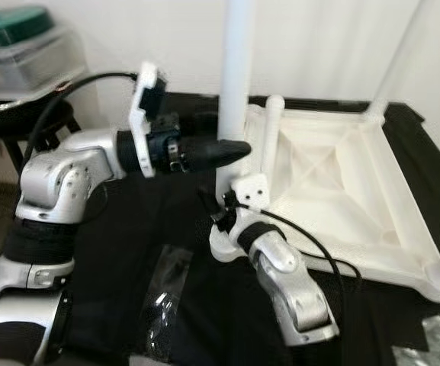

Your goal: Building children table

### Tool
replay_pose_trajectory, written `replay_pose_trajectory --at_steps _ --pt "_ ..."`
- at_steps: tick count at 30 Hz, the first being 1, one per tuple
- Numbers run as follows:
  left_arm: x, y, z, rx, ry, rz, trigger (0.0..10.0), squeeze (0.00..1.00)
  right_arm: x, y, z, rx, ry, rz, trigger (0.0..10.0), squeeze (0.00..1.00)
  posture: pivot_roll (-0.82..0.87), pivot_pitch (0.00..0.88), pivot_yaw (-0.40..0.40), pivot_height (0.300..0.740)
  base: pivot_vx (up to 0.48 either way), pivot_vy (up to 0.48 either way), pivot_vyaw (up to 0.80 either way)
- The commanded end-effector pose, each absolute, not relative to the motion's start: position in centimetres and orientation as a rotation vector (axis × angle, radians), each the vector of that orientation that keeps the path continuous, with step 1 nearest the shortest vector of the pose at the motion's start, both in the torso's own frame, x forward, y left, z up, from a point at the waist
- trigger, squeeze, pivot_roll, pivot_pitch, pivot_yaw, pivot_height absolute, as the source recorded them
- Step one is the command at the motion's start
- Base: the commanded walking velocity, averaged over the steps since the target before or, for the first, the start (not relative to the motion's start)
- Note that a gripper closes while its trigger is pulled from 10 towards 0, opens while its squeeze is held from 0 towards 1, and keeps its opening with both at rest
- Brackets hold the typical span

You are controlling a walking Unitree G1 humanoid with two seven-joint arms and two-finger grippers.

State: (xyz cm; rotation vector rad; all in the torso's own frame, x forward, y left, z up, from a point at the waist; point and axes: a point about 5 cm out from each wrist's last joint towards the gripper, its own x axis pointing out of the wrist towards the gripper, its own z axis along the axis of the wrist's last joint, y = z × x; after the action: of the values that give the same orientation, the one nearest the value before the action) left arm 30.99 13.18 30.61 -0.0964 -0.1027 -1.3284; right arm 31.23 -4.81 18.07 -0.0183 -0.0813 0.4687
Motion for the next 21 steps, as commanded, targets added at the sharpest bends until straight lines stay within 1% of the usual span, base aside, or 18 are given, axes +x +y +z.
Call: replay_pose_trajectory --at_steps 1,5,6,8,9,10,11,13,14,15,17,18,19,20,21 --pt "30.4 13.2 30.3 -0.095 -0.088 -1.353 10.0 0.0 32.1 -6.8 16.4 -0.001 0.009 0.34 10.0 0.0 0.09 0.114 0.008 0.74 0.0 0.0 0.0" --pt "30.0 14.0 29.2 -0.117 -0.072 -1.304 10.0 0.0 32.2 -7.0 16.8 -0.018 0.003 0.333 10.0 0.0 0.1 0.114 0.004 0.74 0.0 0.0 0.0" --pt "29.6 14.5 28.4 -0.131 -0.052 -1.274 10.0 0.0 32.0 -7.2 17.4 -0.025 -0.005 0.305 10.0 0.27 0.1 0.115 0.002 0.74 0.0 0.0 0.0" --pt "29.6 14.5 28.4 -0.131 -0.052 -1.274 10.0 0.0 32.0 -7.2 17.4 -0.025 -0.005 0.305 10.0 0.27 0.1 0.115 0.002 0.74 0.0 0.0 0.0" --pt "29.2 14.9 27.5 -0.139 -0.032 -1.244 10.0 0.0 31.8 -7.3 18.0 -0.024 -0.02 0.295 10.0 1.0 0.1 0.114 0.0 0.74 0.0 0.0 0.0" --pt "28.7 15.3 26.6 -0.155 -0.017 -1.213 10.0 0.0 32.0 -7.5 18.7 -0.01 -0.051 0.313 10.0 1.0 0.09 0.113 -0.002 0.74 0.0 0.0 0.0" --pt "28.7 15.3 26.6 -0.155 -0.017 -1.213 10.0 0.0 32.0 -7.5 18.7 -0.01 -0.051 0.313 10.0 1.0 0.09 0.113 -0.002 0.74 0.0 0.0 0.0" --pt "28.0 15.6 25.2 -0.184 0.004 -1.158 10.0 0.0 32.4 -7.3 20.8 0.067 -0.161 0.515 10.0 1.0 0.09 0.106 -0.002 0.74 0.0 0.0 0.0" --pt "28.0 15.6 25.2 -0.184 0.004 -1.158 10.0 0.0 32.4 -7.3 20.8 0.067 -0.161 0.515 10.0 1.0 0.09 0.106 -0.002 0.74 0.0 0.0 0.0" --pt "27.9 15.7 25.0 -0.186 0.007 -1.149 10.0 0.0 32.3 -7.1 21.3 0.084 -0.183 0.591 10.0 1.0 0.09 0.106 -0.002 0.74 0.0 0.0 0.0" --pt "27.5 15.7 24.0 -0.198 0.025 -1.126 10.0 0.0 32.4 -7.8 22.9 0.064 -0.24 0.754 10.0 1.0 0.09 0.099 0.003 0.74 0.0 0.0 0.0" --pt "27.5 15.7 24.0 -0.198 0.025 -1.126 10.0 0.0 32.4 -7.8 22.9 0.064 -0.24 0.754 10.0 1.0 0.09 0.099 0.003 0.74 0.0 0.0 0.0" --pt "27.2 15.6 23.4 -0.204 0.038 -1.115 10.0 0.0 32.6 -8.4 23.3 0.028 -0.247 0.824 10.0 0.21 0.09 0.096 0.001 0.74 0.0 0.0 0.0" --pt "27.2 15.6 23.4 -0.204 0.038 -1.115 10.0 0.0 32.6 -8.4 23.3 0.028 -0.247 0.824 10.0 0.21 0.09 0.096 0.001 0.74 0.0 0.0 0.0" --pt "26.9 15.4 22.8 -0.208 0.049 -1.106 10.0 0.0 32.8 -9.0 23.5 -0.006 -0.237 0.885 10.0 0.21 0.09 0.094 0.001 0.74 0.0 0.0 0.0"
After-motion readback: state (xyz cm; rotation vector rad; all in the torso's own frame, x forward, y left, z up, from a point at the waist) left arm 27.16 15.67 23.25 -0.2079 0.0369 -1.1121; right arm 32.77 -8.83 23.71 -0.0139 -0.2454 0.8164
